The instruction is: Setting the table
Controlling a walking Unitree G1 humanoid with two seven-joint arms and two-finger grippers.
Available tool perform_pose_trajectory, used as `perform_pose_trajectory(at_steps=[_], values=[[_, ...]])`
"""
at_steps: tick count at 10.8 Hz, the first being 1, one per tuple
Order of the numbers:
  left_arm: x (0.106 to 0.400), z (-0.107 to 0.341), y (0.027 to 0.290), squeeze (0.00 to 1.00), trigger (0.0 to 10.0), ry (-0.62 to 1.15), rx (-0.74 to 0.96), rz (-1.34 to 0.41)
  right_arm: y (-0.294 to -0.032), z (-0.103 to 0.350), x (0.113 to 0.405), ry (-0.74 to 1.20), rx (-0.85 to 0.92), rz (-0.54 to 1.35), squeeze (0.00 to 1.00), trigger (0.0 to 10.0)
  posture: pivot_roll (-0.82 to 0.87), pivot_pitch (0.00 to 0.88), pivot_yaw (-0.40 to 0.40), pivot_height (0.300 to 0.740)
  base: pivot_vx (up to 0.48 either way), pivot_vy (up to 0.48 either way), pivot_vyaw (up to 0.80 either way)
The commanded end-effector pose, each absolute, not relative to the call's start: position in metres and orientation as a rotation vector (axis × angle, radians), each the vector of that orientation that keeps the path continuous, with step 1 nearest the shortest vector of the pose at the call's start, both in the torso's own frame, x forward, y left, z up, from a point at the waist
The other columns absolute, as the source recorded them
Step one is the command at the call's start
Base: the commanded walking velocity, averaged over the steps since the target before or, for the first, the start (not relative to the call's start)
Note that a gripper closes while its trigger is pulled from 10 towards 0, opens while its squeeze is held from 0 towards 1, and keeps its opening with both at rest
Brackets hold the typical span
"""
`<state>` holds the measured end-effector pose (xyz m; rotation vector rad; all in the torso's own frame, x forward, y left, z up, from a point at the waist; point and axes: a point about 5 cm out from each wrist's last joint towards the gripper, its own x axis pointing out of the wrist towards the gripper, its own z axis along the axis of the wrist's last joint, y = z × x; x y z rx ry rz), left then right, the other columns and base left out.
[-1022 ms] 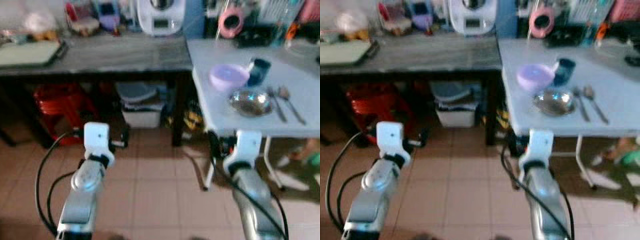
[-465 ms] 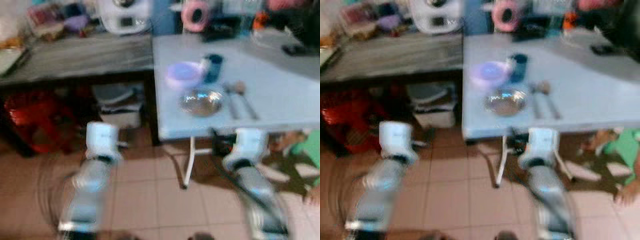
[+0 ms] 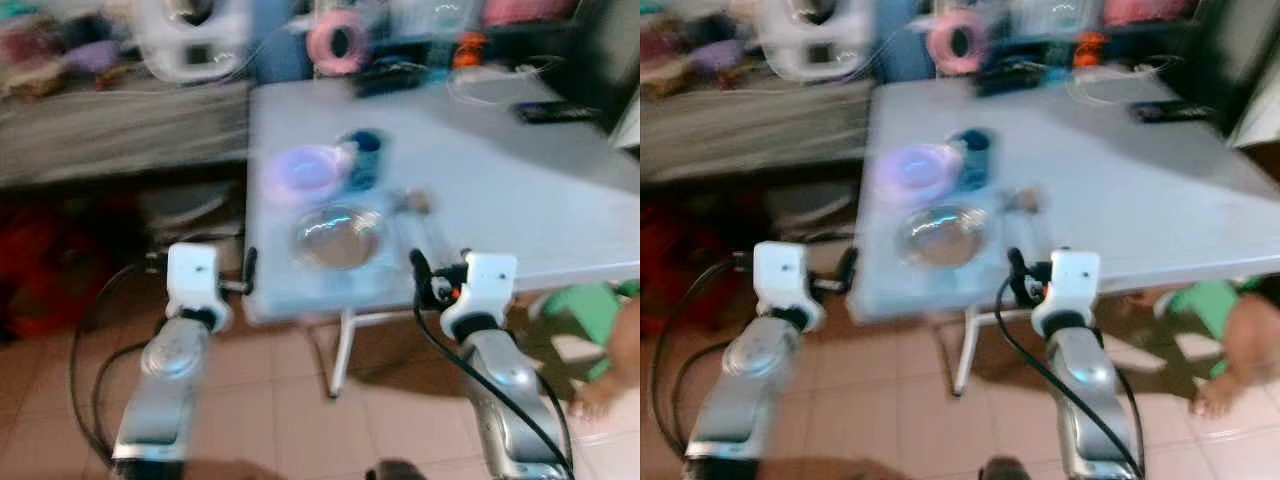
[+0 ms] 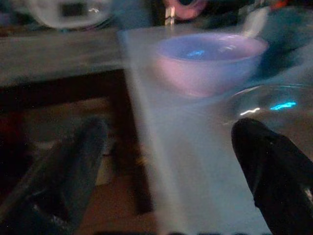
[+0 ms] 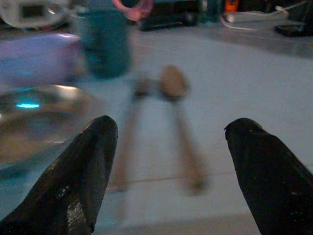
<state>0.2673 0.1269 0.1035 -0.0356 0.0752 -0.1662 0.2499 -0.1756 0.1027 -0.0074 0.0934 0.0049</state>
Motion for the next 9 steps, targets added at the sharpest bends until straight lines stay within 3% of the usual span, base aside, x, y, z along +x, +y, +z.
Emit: perform_pose_trajectory(at_steps=[1, 4, 5, 8, 9], values=[[0.2663, 0.1067, 0.1426, 0.00, 10.0, 0.056, -0.012, -0.126, -0.1671, 0.1110, 0.2543, 0.055, 0.003, 0.031, 0.00, 10.0, -0.03, 0.017, 0.054, 0.740, 0.000, 0.000, 0.77], [0.2672, 0.1125, 0.1468, 0.00, 10.0, 0.026, -0.027, -0.099, -0.1668, 0.1108, 0.2537, 0.053, -0.004, 0.037, 0.00, 10.0, -0.02, 0.020, 0.054, 0.740, 0.000, 0.000, 0.19], [0.2670, 0.1135, 0.1477, 0.00, 10.0, 0.022, -0.026, -0.086, -0.1641, 0.1115, 0.2533, 0.044, -0.007, 0.050, 0.00, 10.0, -0.02, 0.029, 0.057, 0.740, 0.000, 0.000, 0.78], [0.2621, 0.1091, 0.1506, 0.00, 10.0, 0.038, -0.016, -0.082, -0.1661, 0.1126, 0.2544, 0.041, 0.002, 0.059, 0.00, 10.0, -0.02, 0.047, 0.057, 0.740, 0.000, 0.000, 0.00], [0.2607, 0.1089, 0.1508, 0.00, 10.0, 0.040, -0.016, -0.084, -0.1672, 0.1155, 0.2575, 0.029, -0.007, 0.070, 0.10, 10.0, -0.02, 0.056, 0.056, 0.740, 0.000, 0.000, 0.00]])
